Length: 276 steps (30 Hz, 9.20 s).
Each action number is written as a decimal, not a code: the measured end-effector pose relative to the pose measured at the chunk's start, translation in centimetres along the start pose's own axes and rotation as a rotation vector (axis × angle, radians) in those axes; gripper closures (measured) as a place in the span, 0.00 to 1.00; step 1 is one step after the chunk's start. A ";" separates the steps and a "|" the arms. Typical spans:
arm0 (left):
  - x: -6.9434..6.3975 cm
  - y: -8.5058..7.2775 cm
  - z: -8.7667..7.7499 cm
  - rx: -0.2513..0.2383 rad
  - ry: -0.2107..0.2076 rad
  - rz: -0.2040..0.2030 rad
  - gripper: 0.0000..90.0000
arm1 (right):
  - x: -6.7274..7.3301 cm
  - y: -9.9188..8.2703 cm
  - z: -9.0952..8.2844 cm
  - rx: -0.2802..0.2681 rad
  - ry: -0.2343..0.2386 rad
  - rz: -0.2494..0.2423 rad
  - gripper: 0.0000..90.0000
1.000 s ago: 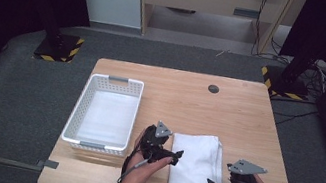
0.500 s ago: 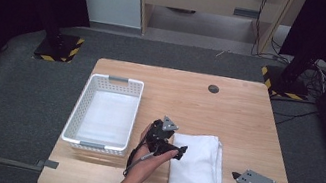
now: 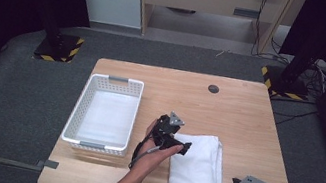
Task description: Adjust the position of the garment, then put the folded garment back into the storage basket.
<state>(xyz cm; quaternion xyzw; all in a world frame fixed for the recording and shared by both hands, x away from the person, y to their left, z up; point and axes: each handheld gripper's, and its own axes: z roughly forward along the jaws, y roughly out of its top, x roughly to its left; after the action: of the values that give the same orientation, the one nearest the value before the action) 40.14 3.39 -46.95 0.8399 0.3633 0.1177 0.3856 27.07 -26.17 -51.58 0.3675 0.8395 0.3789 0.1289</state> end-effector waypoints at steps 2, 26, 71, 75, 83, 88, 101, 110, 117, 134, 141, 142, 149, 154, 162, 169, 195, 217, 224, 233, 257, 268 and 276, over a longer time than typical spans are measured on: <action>0.0 0.2 0.2 0.001 -0.002 0.006 0.05 | -0.1 -0.3 0.0 0.002 0.002 0.004 0.12; 2.1 -1.2 2.5 0.052 0.019 -0.045 0.14 | 1.1 -0.5 0.5 0.021 0.022 -0.024 0.13; 1.4 -3.1 4.7 0.065 0.010 0.014 0.63 | 0.9 -1.4 0.1 0.035 0.017 -0.035 0.21; 1.2 -3.1 4.7 0.064 0.006 0.005 0.72 | 1.1 -1.8 0.3 0.043 0.019 -0.040 0.23; 1.0 -3.1 4.7 0.056 0.014 -0.009 0.74 | 1.3 -1.9 0.5 0.047 0.018 -0.056 0.26; 0.9 -3.2 4.7 0.052 0.017 -0.011 0.75 | 2.0 -1.4 1.2 0.033 0.016 -0.097 0.38; 1.5 -3.0 4.8 0.063 0.036 -0.014 0.59 | 2.5 -0.3 2.0 0.024 0.036 -0.138 0.80; 2.6 -2.9 5.2 0.035 0.011 -0.016 0.46 | 2.2 -0.3 2.0 0.020 0.049 -0.133 0.82; 1.8 -3.3 5.1 0.015 -0.010 0.003 0.69 | 2.4 -0.2 2.1 0.016 0.043 -0.138 0.87; 0.5 -1.6 2.9 -0.023 0.021 0.005 0.87 | 2.4 2.6 0.4 -0.018 0.057 -0.131 0.91; 0.1 -0.4 1.6 -0.043 0.016 0.014 0.87 | 2.6 4.3 -0.6 -0.025 0.059 -0.151 0.91; 0.1 -0.3 1.5 -0.044 0.016 0.017 0.87 | 2.6 4.5 -0.7 -0.025 0.061 -0.153 0.91; 0.2 0.5 0.6 -0.055 0.018 0.030 0.88 | 2.9 5.8 -1.1 -0.027 0.066 -0.174 0.91; 0.3 1.0 0.0 -0.065 0.013 0.032 0.88 | 3.0 6.7 -1.4 -0.030 0.071 -0.176 0.91; 0.6 2.3 -1.6 -0.083 0.015 0.029 0.88 | 2.9 8.1 -2.0 -0.041 0.080 -0.171 0.91; 1.3 3.5 -3.2 -0.101 0.011 0.032 0.89 | 2.8 9.7 -2.4 -0.063 0.080 -0.168 0.91; 4.0 6.5 -7.2 -0.114 0.044 0.059 0.89 | 4.1 13.8 -3.0 -0.115 0.091 -0.213 0.91; 6.1 6.4 -8.6 -0.117 0.065 0.050 0.89 | 4.9 16.0 -1.7 -0.115 0.098 -0.239 0.91; 7.0 6.3 -9.4 -0.120 0.071 0.045 0.89 | 5.2 16.9 -1.1 -0.111 0.104 -0.244 0.91; 8.6 6.0 -10.4 -0.132 0.069 0.033 0.89 | 6.2 18.2 0.0 -0.118 0.109 -0.258 0.91; 13.4 4.8 -13.1 -0.112 0.119 0.014 0.89 | 8.3 21.5 3.2 -0.126 0.143 -0.279 0.91; 15.1 4.4 -13.9 -0.121 0.133 0.003 0.89 | 9.1 22.9 5.0 -0.118 0.147 -0.288 0.91; 16.0 4.1 -14.2 -0.130 0.141 0.000 0.89 | 9.6 24.0 6.0 -0.115 0.151 -0.304 0.91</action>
<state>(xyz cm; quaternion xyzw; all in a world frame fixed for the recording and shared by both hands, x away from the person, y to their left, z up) 46.83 20.75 -35.69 0.8026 0.3813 0.1999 0.4128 35.83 -5.39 -37.51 0.1991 0.8696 0.4290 0.1420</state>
